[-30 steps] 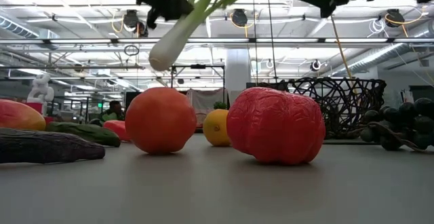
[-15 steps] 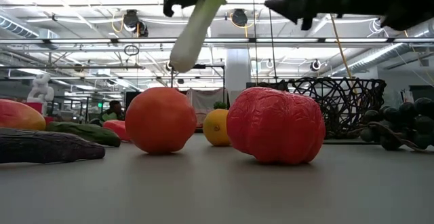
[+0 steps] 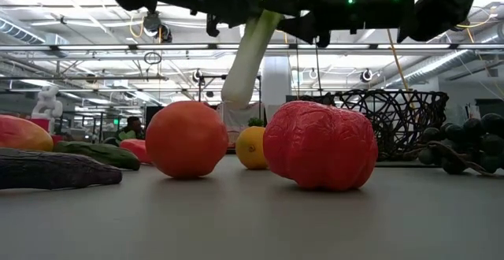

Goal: Build produce basket
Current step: Put the celery into the black wire basket

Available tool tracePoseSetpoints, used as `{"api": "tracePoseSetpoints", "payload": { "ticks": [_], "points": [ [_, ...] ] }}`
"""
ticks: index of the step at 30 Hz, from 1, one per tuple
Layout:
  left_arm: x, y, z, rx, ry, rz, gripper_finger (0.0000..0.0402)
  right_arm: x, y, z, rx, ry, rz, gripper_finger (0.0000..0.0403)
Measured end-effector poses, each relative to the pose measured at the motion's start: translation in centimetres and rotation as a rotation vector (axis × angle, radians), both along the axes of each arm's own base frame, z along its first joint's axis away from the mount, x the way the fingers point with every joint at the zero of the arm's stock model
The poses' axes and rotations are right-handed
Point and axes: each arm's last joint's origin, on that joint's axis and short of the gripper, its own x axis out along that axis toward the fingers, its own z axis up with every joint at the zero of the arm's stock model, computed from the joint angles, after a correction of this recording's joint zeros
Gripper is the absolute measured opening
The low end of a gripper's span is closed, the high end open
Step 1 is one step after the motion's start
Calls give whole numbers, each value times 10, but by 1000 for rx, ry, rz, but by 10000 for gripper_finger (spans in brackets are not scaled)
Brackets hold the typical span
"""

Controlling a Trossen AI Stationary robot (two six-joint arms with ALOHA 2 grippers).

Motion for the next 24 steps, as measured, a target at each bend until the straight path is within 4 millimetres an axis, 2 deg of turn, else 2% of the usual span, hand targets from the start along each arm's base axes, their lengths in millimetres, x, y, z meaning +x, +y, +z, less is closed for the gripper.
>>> {"api": "tracePoseSetpoints", "payload": {
  "ticks": [4,9,14,18,24],
  "points": [
    [0,-3,0,10,8,-7,56,0,-4,0,12,0,-6,321],
    [0,-4,0,2,7,-16,78,0,-3,0,7,-4,-1,257],
    [1,-12,-1,7,14,-48,155,0,-2,0,-5,0,14,171],
    [-4,-21,10,14,-12,-98,224,0,-3,0,-23,6,12,104],
    [-24,-32,32,56,25,-128,283,-3,-2,6,-30,-4,17,31]
  ]
}}
